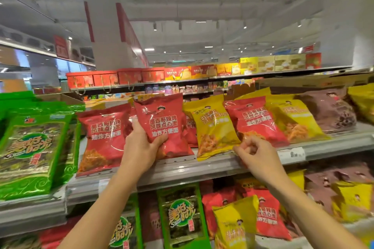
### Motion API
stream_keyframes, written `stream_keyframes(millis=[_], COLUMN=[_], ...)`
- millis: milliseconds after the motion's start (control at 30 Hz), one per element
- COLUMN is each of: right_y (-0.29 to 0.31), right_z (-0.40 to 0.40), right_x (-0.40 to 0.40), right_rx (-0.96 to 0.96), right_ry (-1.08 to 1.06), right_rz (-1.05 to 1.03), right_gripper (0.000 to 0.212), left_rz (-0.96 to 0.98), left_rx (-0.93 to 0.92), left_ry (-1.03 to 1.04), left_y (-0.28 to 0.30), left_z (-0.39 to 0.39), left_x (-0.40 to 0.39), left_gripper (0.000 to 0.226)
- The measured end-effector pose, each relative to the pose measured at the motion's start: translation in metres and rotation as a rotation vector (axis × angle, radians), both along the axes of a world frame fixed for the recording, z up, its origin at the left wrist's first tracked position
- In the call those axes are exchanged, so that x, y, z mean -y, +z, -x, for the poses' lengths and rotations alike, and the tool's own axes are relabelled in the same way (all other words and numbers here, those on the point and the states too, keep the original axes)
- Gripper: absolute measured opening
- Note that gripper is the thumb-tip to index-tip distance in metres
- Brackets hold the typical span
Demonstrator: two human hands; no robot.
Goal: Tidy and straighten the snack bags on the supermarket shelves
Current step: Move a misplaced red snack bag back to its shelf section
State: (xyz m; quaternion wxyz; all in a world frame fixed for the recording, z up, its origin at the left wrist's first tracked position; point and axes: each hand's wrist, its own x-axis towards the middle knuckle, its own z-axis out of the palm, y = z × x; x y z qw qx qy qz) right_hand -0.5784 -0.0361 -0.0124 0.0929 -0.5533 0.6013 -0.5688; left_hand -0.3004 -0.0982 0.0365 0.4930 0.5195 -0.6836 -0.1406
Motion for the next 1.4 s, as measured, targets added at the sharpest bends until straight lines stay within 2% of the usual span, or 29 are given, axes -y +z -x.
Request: stream_keyframes(millis=[67,100,200,300,367,467,600,667,733,867,967,1067,1267,1400], right_y=[0.000,-0.002,-0.004,0.003,0.013,0.027,0.042,0.046,0.049,0.058,0.058,0.050,0.056,0.071], right_z=[-0.001,0.000,0.011,0.032,0.047,0.070,0.094,0.104,0.111,0.113,0.112,0.111,0.120,0.142], right_x=[-0.003,-0.004,-0.010,-0.014,-0.014,-0.005,0.013,0.023,0.035,0.058,0.067,0.066,0.042,0.020], right_rx=[0.004,0.015,0.039,0.054,0.033,-0.073,-0.216,-0.240,-0.277,-0.356,-0.296,-0.202,-0.019,0.141], right_ry=[0.011,0.014,-0.031,-0.112,-0.183,-0.255,-0.187,-0.109,-0.011,0.141,0.190,0.206,0.199,0.178], right_rz=[0.006,0.011,0.051,0.120,0.171,0.205,0.028,-0.100,-0.224,-0.319,-0.299,-0.212,0.015,0.152], right_gripper=[0.020,0.020,0.018,0.017,0.016,0.024,0.068,0.080,0.079,0.070,0.077,0.083,0.071,0.064], left_rz=[0.111,0.197,0.520,0.645,0.596,0.462,0.216,0.112,0.021,-0.124,-0.264,-0.274,-0.106,-0.056], left_rx=[0.108,0.155,0.244,0.203,0.158,0.070,-0.003,-0.011,-0.029,-0.063,-0.137,-0.217,-0.448,-0.473], left_ry=[0.150,0.223,0.326,0.142,-0.004,-0.099,-0.049,0.029,0.036,-0.018,-0.123,-0.188,-0.113,-0.193], left_y=[-0.003,-0.006,-0.014,-0.020,-0.022,-0.026,-0.024,-0.018,-0.011,0.003,0.010,0.010,0.007,0.012], left_z=[0.006,0.010,0.027,0.060,0.086,0.118,0.146,0.152,0.154,0.150,0.144,0.143,0.156,0.182], left_x=[-0.011,-0.017,-0.034,-0.043,-0.047,-0.047,-0.037,-0.029,-0.022,-0.011,-0.008,-0.006,-0.003,-0.002], left_gripper=[0.104,0.105,0.085,0.062,0.058,0.069,0.095,0.099,0.095,0.055,0.056,0.051,0.049,0.040])
